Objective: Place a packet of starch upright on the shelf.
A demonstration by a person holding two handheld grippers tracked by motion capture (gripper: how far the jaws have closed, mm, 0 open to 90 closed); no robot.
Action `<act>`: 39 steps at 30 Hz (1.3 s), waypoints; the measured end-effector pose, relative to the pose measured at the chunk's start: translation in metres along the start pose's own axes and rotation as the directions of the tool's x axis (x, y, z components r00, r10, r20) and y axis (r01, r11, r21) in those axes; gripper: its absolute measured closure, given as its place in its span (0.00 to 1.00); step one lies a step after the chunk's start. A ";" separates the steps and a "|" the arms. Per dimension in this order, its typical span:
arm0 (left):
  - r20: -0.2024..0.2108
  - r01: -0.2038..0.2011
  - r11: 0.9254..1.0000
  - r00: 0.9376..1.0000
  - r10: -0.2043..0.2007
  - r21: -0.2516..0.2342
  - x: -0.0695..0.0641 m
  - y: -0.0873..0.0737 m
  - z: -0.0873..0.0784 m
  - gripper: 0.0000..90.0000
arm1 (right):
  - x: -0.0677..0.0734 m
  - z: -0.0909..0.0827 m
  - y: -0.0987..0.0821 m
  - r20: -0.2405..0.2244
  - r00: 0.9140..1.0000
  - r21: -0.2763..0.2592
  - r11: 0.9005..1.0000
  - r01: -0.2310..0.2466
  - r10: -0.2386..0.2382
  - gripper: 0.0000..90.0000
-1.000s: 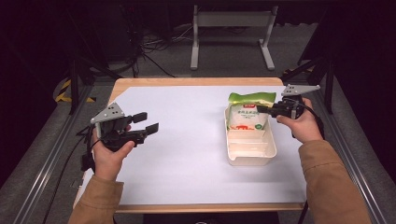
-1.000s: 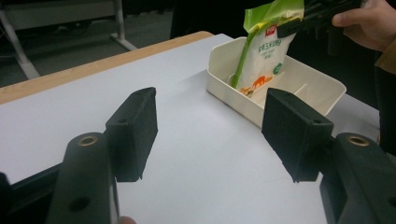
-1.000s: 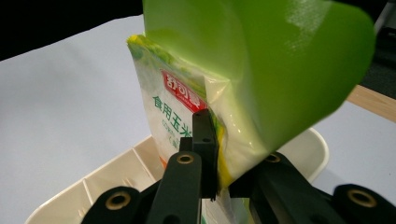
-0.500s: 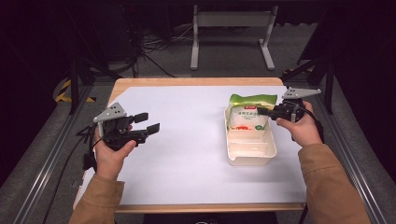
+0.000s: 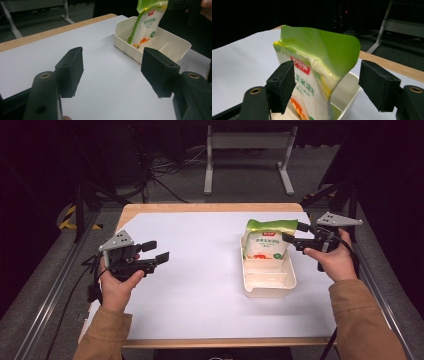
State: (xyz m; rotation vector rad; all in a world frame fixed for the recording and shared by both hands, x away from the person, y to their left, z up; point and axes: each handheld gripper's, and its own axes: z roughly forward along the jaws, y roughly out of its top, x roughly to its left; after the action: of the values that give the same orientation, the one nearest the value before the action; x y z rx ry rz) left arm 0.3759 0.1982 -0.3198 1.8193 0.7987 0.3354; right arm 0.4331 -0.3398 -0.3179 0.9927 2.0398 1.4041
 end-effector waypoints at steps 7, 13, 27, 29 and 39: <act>-0.041 -0.011 1.000 0.999 0.011 0.004 -0.001 -0.008 -0.004 0.40 | 0.009 -0.032 -0.004 0.033 0.999 -0.015 0.999 0.033 -0.033 0.32; -0.040 -0.005 1.000 0.999 0.005 0.010 -0.002 -0.014 -0.005 0.40 | 0.013 -0.055 -0.010 0.049 0.997 -0.022 0.998 0.054 -0.053 0.31; -0.051 -0.041 0.997 0.998 0.044 0.062 -0.013 -0.031 -0.015 0.40 | 0.025 -0.086 -0.035 0.034 0.997 0.059 0.996 0.063 -0.065 0.27; -0.058 -0.039 0.996 0.997 0.044 0.074 -0.011 -0.037 -0.016 0.40 | 0.029 -0.087 -0.043 0.003 0.996 0.061 0.994 0.088 -0.088 0.26; -0.095 -0.017 0.993 0.995 0.028 0.117 -0.001 -0.071 -0.020 0.40 | 0.028 -0.069 -0.081 -0.046 0.996 0.070 0.995 0.078 -0.075 0.23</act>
State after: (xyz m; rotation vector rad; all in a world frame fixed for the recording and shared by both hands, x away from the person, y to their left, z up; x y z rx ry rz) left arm 0.3380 0.2264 -0.3769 1.9334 0.8807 0.4006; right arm 0.3417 -0.3759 -0.3675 0.9105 2.1499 1.3327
